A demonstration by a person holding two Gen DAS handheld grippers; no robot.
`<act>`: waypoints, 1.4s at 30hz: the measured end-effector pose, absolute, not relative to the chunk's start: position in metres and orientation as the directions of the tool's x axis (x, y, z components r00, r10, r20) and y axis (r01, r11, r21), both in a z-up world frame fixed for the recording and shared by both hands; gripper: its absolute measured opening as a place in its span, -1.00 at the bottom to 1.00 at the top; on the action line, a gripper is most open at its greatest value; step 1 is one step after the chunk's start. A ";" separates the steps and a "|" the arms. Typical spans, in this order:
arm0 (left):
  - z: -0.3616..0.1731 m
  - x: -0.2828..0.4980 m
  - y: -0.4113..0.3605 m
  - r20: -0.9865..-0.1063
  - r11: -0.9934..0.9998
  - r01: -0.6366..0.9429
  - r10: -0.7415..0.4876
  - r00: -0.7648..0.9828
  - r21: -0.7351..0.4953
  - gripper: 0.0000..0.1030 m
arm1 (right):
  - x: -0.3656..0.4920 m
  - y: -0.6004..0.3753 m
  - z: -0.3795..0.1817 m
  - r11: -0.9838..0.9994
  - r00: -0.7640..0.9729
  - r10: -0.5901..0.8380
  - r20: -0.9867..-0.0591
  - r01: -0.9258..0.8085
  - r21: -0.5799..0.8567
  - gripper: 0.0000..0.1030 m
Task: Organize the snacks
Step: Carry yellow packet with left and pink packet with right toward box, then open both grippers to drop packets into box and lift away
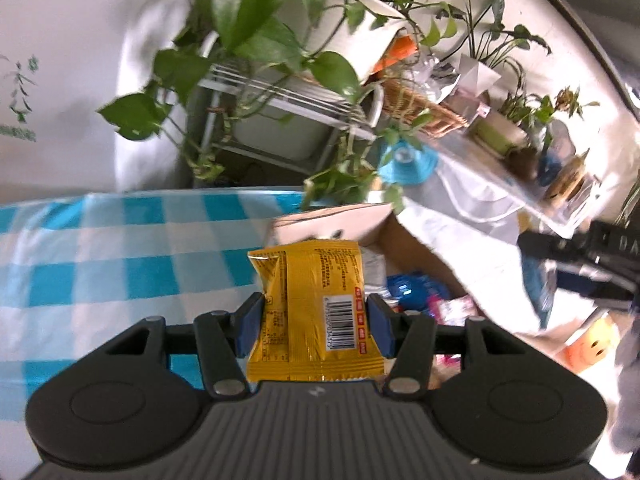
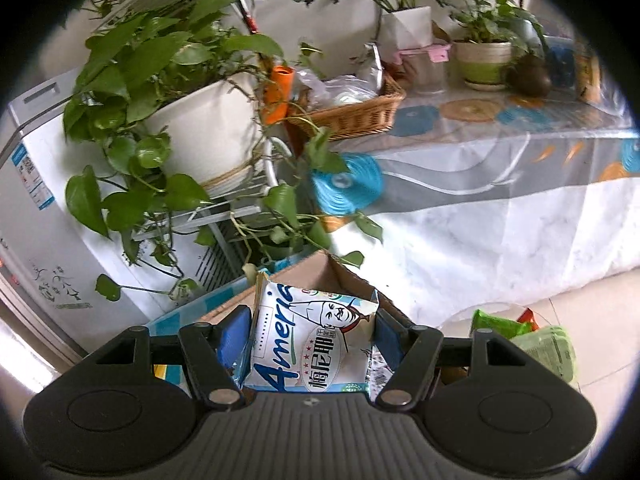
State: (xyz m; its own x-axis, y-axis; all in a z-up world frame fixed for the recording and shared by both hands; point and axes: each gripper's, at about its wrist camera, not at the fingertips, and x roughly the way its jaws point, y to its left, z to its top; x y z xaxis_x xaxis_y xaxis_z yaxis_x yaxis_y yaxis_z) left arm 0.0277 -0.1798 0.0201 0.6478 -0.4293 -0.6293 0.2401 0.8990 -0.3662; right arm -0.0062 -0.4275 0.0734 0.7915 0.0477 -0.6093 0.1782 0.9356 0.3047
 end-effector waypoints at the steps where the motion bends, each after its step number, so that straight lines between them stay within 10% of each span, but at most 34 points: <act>1: 0.019 0.029 -0.184 -0.624 0.891 0.235 -0.442 0.644 -0.389 0.06 | -0.007 -0.429 0.073 0.933 0.792 0.045 -0.609 0.185 0.309 0.40; 15: 0.012 0.050 -0.248 -0.611 0.858 0.236 -0.495 0.618 -0.456 0.07 | -0.017 -0.451 0.055 0.873 0.752 0.062 -0.656 0.278 0.400 0.51; 22: 0.026 0.045 -0.270 -0.660 0.920 0.255 -0.392 0.641 -0.299 0.87 | -0.018 -0.453 0.056 0.867 0.752 0.059 -0.657 0.287 0.407 0.72; 42: 0.037 0.028 -0.260 -0.786 0.985 0.167 -0.140 0.602 -0.048 0.93 | -0.020 -0.444 0.056 0.933 0.694 -0.038 -0.719 0.283 0.224 1.00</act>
